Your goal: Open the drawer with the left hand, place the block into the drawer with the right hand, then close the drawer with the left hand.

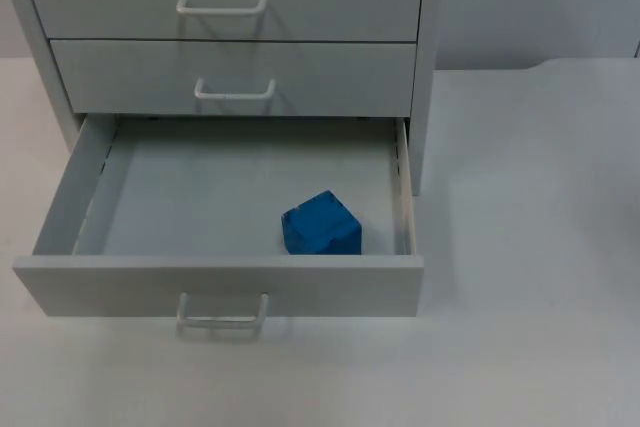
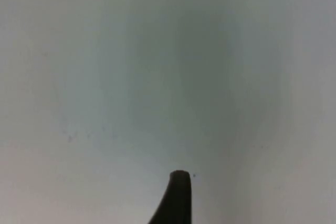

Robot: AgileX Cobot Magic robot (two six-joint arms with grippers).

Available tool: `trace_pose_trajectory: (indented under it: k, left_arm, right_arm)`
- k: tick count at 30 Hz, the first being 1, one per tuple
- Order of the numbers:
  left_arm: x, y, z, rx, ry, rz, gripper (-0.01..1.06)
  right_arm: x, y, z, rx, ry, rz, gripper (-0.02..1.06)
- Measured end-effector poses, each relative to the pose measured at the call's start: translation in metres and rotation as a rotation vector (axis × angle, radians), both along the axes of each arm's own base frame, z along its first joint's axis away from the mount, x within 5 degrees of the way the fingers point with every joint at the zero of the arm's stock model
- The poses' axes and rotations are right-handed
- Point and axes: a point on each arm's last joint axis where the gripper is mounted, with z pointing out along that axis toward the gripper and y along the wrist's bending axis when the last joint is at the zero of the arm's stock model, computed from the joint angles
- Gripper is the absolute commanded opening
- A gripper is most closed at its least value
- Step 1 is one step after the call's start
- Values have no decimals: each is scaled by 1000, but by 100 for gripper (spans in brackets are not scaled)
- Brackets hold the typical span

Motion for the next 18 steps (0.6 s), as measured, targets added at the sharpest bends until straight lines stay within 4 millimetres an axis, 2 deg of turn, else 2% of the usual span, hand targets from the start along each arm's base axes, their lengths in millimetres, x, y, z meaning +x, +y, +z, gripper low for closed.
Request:
trace_pose_trajectory:
  k: [3,6,9,15,18]
  left_arm:
    - [0,0,0,-2,0,0,105]
    - [0,0,0,-2,0,0,105]
    - [0,0,0,-2,0,0,105]
    - [0,0,0,-2,-4,0,105]
    - [0,0,0,-2,-6,0,105]
  right_arm:
    - [-16,-5,22,-6,-42,-1,74]
    - [-25,-7,30,-8,-55,-5,74]
    - [-41,-10,48,-4,-107,-11,74]
    - [-60,-14,67,4,-174,-17,74]
    - [-64,-15,69,-10,-178,-17,74]
